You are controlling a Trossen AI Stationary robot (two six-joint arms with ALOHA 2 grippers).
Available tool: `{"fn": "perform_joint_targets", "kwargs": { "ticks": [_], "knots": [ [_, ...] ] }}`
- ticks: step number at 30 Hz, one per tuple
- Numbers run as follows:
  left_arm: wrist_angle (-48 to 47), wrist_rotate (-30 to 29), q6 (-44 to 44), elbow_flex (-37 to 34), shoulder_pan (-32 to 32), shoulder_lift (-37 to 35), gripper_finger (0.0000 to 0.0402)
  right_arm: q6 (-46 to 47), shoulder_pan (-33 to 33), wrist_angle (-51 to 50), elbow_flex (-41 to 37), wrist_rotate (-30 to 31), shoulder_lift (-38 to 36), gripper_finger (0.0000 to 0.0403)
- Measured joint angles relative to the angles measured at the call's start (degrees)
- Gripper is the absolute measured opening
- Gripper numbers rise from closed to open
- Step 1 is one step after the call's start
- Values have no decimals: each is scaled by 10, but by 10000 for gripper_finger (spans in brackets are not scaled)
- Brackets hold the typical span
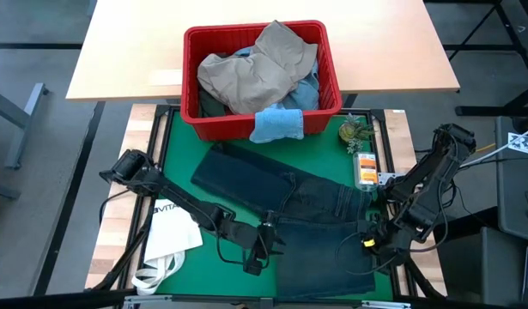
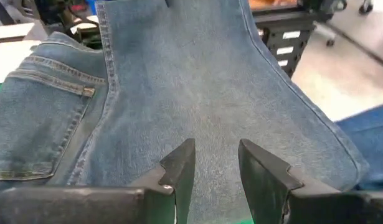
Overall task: Fold Laundry from Bin
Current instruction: Fold the dark blue pants
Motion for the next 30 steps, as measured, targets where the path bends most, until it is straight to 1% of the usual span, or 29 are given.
{"fn": "perform_joint_targets", "kwargs": {
  "ticks": [5, 7, 11, 16, 25, 30],
  "knots": [
    [137, -2, 0, -57, 8, 0, 118, 0, 0, 0, 0, 18, 0, 14],
    [161, -3, 0, -65, 12, 3, 118, 0, 0, 0, 0, 20, 0, 14],
    [201, 1, 0, -63, 15, 47, 118, 0, 0, -1, 0, 29, 0, 14],
    [192, -6, -2, -61, 15, 95, 118, 0, 0, 0, 0, 29, 0, 14],
    [190, -14, -2, -60, 15, 133, 118, 0, 0, -1, 0, 28, 0, 15],
    [189, -14, -2, -60, 15, 139, 118, 0, 0, -1, 0, 17, 0, 15]
  ]
}}
